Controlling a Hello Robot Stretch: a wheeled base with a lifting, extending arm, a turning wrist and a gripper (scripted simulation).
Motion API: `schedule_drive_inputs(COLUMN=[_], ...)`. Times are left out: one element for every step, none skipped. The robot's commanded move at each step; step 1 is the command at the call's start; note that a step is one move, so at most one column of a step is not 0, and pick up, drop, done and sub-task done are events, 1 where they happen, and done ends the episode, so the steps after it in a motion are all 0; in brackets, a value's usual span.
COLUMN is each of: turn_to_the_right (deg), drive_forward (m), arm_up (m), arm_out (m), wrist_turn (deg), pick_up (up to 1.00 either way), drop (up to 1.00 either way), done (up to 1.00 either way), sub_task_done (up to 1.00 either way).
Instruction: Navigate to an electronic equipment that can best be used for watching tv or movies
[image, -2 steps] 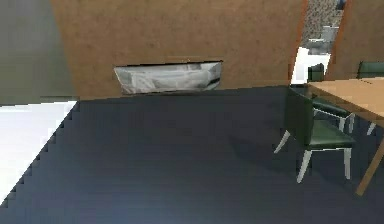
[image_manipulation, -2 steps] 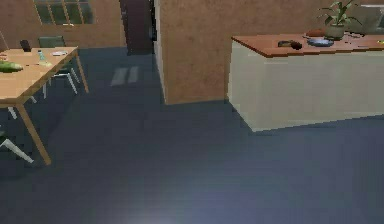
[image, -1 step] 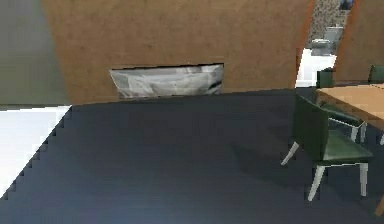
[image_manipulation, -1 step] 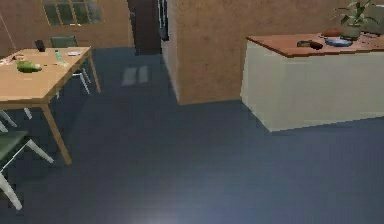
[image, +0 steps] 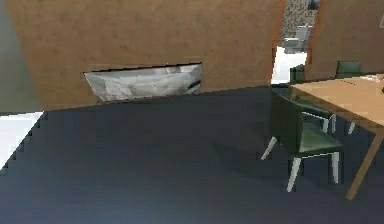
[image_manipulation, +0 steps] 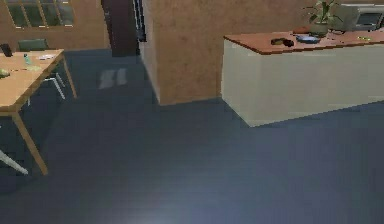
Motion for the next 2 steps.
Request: schedule_drive_inputs(turn_to_the_right=[0.0, 3.0], drive_forward=[1.0, 0.0], arm_up=[0.0, 0.0], arm_out=[0.0, 0.0], wrist_turn=[0.0, 0.0], pick_up=[0.0, 0.0], drop=[0.0, 0.0], done=[0.0, 0.0], sub_task_done=[0.0, 0.0])
